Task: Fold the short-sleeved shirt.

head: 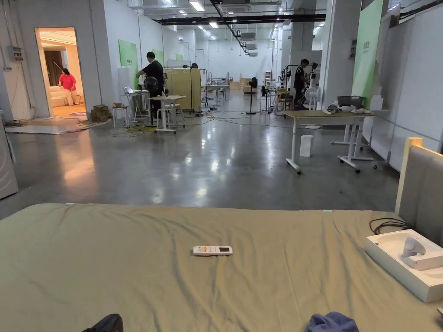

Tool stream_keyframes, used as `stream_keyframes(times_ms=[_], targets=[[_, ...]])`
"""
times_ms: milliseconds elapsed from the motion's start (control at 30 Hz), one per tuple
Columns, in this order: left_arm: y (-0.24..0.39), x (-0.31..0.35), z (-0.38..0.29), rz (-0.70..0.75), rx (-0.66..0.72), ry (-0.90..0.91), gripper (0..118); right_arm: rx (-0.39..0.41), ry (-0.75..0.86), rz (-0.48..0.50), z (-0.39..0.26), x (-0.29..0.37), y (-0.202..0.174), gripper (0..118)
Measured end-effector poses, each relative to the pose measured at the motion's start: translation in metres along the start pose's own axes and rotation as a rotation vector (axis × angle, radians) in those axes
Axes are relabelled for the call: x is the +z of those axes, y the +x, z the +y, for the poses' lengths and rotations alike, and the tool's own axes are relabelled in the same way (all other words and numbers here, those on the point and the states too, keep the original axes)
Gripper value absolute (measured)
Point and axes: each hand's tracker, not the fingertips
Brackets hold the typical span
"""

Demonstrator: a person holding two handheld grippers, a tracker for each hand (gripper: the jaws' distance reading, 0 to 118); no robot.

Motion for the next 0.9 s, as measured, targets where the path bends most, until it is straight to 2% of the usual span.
stream_keyframes(times_ms=[200,333,467,567,600,633,667,700,733,900], targets=[[0.001,-0.003,-0.009,0.020,-0.027,-0.039,1,-0.022,-0.016,0.000,-0.003,-0.004,0.003,0],[-0.013,-0.016,-0.013,0.012,0.003,-0.080,1,-0.035,-0.050,0.011,-0.015,-0.011,0.007,0],[-0.037,-0.050,-0.024,0.024,0.054,-0.172,1,-0.039,-0.102,0.019,-0.028,-0.021,0.009,0],[-0.066,-0.101,-0.044,-0.006,0.107,-0.304,4,-0.042,-0.155,0.026,-0.039,-0.026,0.014,0],[-0.081,-0.128,-0.053,-0.023,0.141,-0.378,13,-0.051,-0.173,0.026,-0.042,-0.028,0.012,0],[-0.093,-0.150,-0.066,-0.046,0.177,-0.449,35,-0.072,-0.193,0.029,-0.048,-0.031,0.015,0],[-0.108,-0.174,-0.081,-0.039,0.191,-0.461,78,-0.099,-0.218,0.032,-0.053,-0.034,0.019,0],[-0.121,-0.197,-0.096,-0.013,0.182,-0.487,101,-0.119,-0.236,0.028,-0.058,-0.037,0.022,0],[-0.131,-0.221,-0.109,-0.002,0.185,-0.554,104,-0.122,-0.255,0.020,-0.060,-0.039,0.022,0],[-0.171,-0.315,-0.171,0.148,0.142,-0.756,104,-0.127,-0.362,-0.029,-0.084,-0.052,0.036,0]])
